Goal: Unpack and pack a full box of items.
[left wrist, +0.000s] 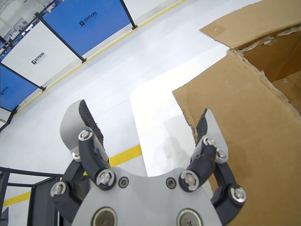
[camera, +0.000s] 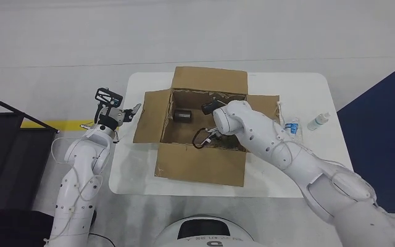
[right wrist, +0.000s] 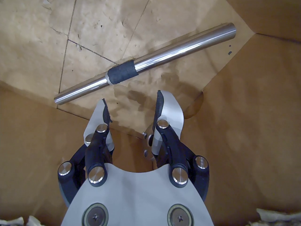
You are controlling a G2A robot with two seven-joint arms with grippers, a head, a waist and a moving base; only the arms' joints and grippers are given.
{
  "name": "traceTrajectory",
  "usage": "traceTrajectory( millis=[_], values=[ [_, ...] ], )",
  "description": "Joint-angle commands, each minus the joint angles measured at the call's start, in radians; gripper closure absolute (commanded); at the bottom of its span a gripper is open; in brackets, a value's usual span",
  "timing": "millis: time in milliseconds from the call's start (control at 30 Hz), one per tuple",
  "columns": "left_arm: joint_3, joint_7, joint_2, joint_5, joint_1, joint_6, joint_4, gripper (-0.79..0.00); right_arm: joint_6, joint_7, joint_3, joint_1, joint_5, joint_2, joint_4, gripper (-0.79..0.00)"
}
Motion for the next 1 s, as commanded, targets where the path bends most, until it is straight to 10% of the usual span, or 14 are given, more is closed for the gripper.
traceTrajectory(
  millis=[0, 133, 367, 567, 967],
  values=[
    [0.0, 0.0, 0.0, 0.0, 0.0, 0.0, 0.0, -0.785, 0.015, -0.015, -0.009, 0.002, 0.0, -0.009, 0.019, -0.385],
    [0.0, 0.0, 0.0, 0.0, 0.0, 0.0, 0.0, -0.785, 0.056, -0.056, -0.008, -0.007, -0.002, -0.014, 0.005, -0.422],
    [0.0, 0.0, 0.0, 0.0, 0.0, 0.0, 0.0, -0.785, 0.221, -0.221, 0.116, -0.164, -0.098, 0.054, -0.221, -0.785],
    [0.0, 0.0, 0.0, 0.0, 0.0, 0.0, 0.0, -0.785, 0.197, -0.197, 0.252, -0.327, -0.195, 0.122, -0.402, -0.785],
    [0.0, 0.0, 0.0, 0.0, 0.0, 0.0, 0.0, -0.785, 0.197, -0.197, 0.252, -0.327, -0.195, 0.122, -0.402, -0.785]
  ],
)
